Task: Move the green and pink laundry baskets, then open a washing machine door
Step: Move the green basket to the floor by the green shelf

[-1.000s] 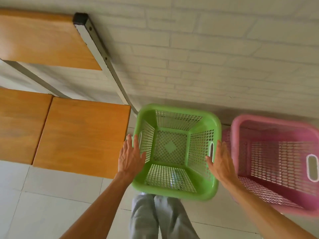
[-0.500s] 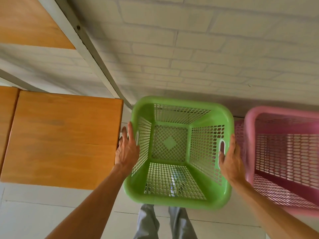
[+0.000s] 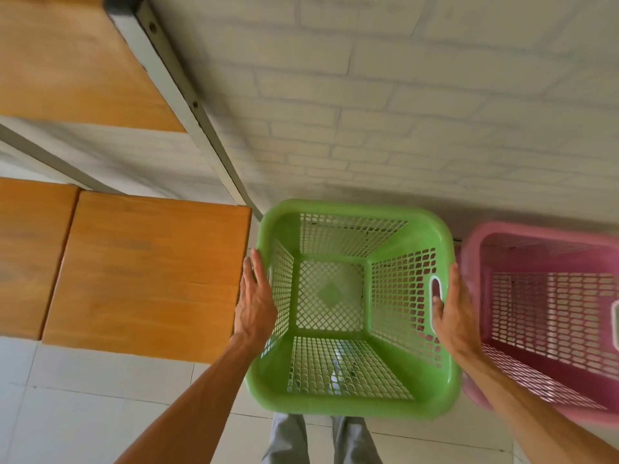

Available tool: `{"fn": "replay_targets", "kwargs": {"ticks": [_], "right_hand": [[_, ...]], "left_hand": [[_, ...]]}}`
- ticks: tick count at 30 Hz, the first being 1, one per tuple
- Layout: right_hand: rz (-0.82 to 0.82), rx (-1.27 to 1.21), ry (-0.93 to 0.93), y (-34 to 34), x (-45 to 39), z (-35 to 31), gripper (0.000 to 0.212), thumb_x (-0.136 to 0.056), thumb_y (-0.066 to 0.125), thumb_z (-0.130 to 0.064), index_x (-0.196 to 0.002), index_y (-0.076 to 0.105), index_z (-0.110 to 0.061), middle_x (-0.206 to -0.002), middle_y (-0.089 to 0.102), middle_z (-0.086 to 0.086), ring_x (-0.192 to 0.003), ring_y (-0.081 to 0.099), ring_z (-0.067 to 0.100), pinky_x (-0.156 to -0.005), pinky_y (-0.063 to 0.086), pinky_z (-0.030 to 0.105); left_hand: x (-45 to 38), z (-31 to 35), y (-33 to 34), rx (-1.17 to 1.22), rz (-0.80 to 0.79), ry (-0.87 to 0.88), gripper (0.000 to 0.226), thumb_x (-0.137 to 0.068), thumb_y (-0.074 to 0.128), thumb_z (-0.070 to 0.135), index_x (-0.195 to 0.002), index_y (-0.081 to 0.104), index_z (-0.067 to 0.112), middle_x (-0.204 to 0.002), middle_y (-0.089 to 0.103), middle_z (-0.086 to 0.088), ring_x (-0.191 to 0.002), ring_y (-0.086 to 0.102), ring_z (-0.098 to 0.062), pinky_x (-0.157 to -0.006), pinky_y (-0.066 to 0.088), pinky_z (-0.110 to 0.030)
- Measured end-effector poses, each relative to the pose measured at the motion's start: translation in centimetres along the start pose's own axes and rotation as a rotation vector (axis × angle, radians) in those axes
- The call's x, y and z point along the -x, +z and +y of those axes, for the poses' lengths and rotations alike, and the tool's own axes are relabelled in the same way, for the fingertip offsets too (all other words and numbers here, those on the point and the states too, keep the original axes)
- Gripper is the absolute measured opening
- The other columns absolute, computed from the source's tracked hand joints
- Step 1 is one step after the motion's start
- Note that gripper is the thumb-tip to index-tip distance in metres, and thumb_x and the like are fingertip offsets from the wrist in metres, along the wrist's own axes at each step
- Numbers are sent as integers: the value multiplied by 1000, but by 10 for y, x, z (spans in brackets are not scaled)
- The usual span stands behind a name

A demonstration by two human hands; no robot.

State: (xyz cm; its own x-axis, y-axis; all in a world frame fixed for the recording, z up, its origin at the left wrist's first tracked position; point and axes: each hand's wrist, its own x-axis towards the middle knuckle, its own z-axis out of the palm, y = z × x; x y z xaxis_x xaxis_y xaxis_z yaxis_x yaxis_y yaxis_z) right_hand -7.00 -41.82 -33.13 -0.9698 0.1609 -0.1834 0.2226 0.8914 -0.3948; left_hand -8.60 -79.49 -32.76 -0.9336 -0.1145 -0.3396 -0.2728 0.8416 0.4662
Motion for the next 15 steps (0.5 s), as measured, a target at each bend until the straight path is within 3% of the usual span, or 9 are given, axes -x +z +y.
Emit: {"fn": "replay_targets", "kwargs": {"ticks": [2, 4, 6, 7, 9, 11, 13, 15], "right_hand": [[-39, -60, 20, -37, 4, -20, 79, -95, 57, -6, -159, 10, -10, -163, 20, 15, -133, 47, 34, -106, 38, 40], [-80, -138, 61, -81, 9, -42, 81, -95, 58, -4, -159, 10, -16, -164, 20, 9, -120, 56, 23, -93, 45, 27], [-117, -239, 106, -123, 12, -61, 92, -91, 59, 1, -159, 7, -33, -163, 24, 1, -93, 71, 24, -71, 62, 33], [-145, -273, 122, -142, 14, -68, 95, -91, 59, 3, -158, 5, -39, -163, 24, 0, -76, 72, 31, -55, 62, 40], [-197, -298, 120, -175, 20, -79, 95, -91, 59, 2, -158, 5, -39, -162, 27, 6, -53, 67, 31, -39, 55, 37], [-243, -304, 76, -206, 28, -95, 93, -92, 60, 1, -158, 5, -36, -155, 38, 16, -47, 66, 22, -37, 51, 25], [-252, -315, 28, -232, 39, -116, 93, -92, 60, 1, -156, 6, -40, -149, 45, 19, -52, 69, 15, -40, 52, 23], [-241, -315, 7, -256, 50, -139, 94, -90, 62, 2, -156, 10, -40, -147, 48, 19, -54, 69, 16, -42, 54, 23]], "left_hand": [[19, 17, -26, 18, -1, -29, 102, -78, 35, -25, -157, -16, 12, -167, -3, -19, -153, 5, -36, -117, 16, -41], [40, 39, -58, 37, -7, -41, 101, -77, 32, -25, -157, -17, 12, -167, -4, -18, -154, 3, -36, -120, 18, -45], [63, 61, -95, 39, 5, -42, 100, -77, 31, -25, -157, -16, 11, -166, -3, -19, -154, 2, -36, -121, 26, -50], [74, 69, -113, 41, 16, -41, 99, -78, 31, -25, -157, -15, 11, -167, -3, -18, -153, 3, -37, -119, 29, -52], [93, 78, -146, 45, 36, -30, 101, -78, 35, -24, -158, -13, 13, -167, -1, -17, -153, 8, -38, -116, 35, -55], [111, 84, -180, 52, 63, -20, 106, -77, 43, -23, -159, -12, 16, -167, 6, -17, -146, 25, -46, -102, 49, -56], [133, 89, -212, 56, 108, -46, 108, -76, 49, -21, -159, -8, 16, -165, 14, -18, -132, 45, -48, -79, 58, -48], [160, 92, -242, 75, 149, -66, 108, -76, 51, -20, -160, -5, 17, -164, 19, -18, -130, 48, -45, -79, 56, -45]]}}
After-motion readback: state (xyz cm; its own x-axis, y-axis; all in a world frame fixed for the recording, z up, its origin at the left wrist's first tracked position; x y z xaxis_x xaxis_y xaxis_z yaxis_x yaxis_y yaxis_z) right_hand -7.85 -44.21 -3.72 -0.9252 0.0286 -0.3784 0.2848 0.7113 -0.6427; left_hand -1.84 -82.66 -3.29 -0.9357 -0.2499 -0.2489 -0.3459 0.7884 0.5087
